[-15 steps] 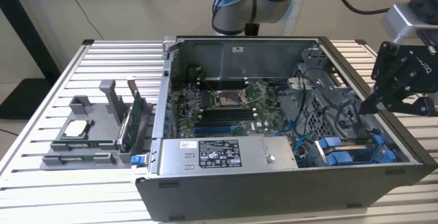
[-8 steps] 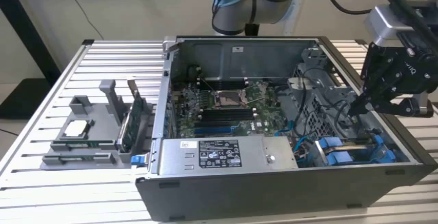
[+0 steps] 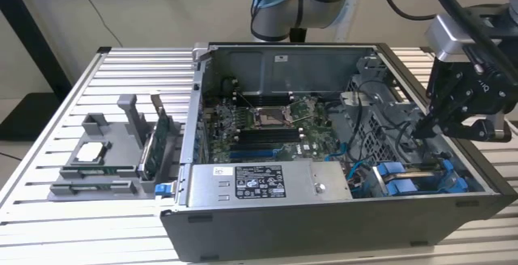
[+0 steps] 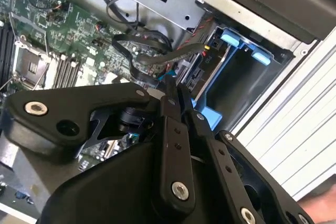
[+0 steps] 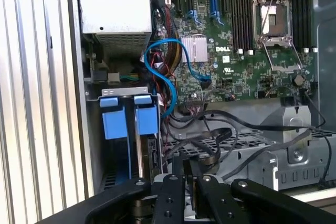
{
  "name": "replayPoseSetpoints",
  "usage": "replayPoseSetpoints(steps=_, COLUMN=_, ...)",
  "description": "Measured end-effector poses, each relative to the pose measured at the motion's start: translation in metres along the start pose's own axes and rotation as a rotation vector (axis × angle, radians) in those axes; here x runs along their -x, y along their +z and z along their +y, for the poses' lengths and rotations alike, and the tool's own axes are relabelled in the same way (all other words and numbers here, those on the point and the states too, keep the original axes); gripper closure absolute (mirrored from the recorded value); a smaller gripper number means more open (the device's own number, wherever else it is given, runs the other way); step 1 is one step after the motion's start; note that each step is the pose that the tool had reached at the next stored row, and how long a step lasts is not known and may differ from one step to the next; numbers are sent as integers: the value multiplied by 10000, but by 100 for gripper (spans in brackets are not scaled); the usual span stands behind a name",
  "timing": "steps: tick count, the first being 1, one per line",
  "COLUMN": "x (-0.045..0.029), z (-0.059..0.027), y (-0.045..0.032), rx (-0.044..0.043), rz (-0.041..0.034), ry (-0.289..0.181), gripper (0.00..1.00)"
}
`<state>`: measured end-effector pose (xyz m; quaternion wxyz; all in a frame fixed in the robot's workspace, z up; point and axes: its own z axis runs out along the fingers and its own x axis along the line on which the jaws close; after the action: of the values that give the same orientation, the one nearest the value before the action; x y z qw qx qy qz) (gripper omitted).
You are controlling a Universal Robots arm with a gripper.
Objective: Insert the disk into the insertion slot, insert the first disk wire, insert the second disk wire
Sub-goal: 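Insert the second disk wire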
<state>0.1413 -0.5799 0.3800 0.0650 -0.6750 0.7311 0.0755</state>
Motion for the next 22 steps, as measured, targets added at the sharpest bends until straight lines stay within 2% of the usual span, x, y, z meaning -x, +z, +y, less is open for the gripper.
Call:
replayPoseSetpoints(steps=18, x=-39, z=146, y=127, rx=-670, rz=92, ry=-133, gripper=84)
replayPoseSetpoints(steps=22, x=-40, z=152, y=132, rx=-691, rz=93, ry=-137, gripper=84)
